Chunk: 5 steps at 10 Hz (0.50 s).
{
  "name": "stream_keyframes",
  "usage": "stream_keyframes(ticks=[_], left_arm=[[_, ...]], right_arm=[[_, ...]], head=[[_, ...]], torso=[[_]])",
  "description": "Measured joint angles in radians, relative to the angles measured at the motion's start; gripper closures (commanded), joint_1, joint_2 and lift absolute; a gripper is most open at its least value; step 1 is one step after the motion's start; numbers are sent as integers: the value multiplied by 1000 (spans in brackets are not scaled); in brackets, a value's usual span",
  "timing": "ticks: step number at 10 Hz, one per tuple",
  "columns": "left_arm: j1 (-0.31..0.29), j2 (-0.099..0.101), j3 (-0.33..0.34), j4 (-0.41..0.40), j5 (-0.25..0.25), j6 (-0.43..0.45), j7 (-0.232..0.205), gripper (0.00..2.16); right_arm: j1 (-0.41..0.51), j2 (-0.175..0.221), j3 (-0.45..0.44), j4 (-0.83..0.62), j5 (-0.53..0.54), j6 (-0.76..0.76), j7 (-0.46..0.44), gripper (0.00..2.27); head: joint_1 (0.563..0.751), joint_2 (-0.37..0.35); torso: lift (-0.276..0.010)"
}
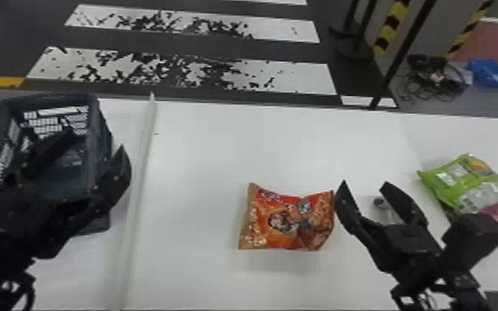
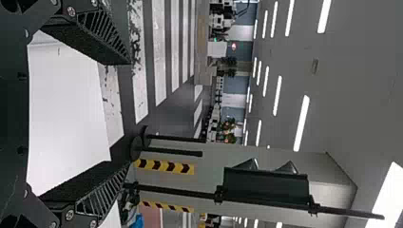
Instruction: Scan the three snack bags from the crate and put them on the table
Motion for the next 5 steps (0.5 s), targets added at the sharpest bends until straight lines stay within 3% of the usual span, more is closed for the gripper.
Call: stream_keyframes(ticks=[3,5], left_arm=[[73,-58,34,1,6,-58,-6,140],[119,-65,65,1,29,-73,-19,140]], right_arm=[[-1,-11,17,8,-60,106,82,103],[-12,-7,28,6,-139,213,156,181]], head=[[695,33],[695,91]], torso=[[-94],[-94]])
